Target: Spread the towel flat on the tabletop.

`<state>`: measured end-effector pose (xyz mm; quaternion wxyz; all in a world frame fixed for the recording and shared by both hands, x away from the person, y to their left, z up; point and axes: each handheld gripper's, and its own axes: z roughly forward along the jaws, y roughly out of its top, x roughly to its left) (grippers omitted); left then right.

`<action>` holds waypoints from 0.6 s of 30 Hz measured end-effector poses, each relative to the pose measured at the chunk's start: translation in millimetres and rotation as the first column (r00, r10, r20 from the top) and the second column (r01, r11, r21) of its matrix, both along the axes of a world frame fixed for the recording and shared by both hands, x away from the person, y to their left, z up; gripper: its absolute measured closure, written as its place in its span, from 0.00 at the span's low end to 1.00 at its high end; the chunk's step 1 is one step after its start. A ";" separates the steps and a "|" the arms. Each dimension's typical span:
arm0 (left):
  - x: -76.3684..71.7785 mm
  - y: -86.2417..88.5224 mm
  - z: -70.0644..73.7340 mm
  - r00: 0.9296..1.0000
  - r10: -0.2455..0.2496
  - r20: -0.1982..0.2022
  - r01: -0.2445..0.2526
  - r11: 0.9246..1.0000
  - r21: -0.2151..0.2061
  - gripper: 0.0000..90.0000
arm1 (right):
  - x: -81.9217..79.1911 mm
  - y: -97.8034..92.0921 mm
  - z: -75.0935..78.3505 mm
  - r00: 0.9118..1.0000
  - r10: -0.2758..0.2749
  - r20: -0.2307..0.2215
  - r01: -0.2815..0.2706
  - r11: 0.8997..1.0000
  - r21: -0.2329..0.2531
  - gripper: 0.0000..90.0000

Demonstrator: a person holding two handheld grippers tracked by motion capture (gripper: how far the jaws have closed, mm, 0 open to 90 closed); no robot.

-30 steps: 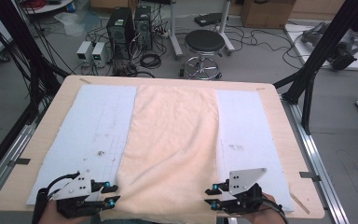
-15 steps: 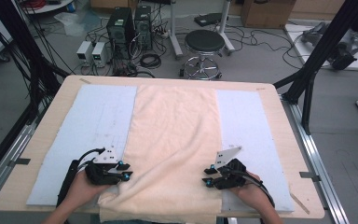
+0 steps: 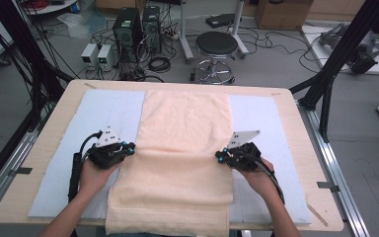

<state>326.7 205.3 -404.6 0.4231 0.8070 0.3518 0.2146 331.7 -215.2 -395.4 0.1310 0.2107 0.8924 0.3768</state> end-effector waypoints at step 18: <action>-78.8 18.5 -14.0 0.939 -0.331 -0.098 0.325 0.943 -0.070 0.63 | -66.7 1.0 -18.1 0.977 0.194 -0.092 -0.190 0.980 0.055 0.66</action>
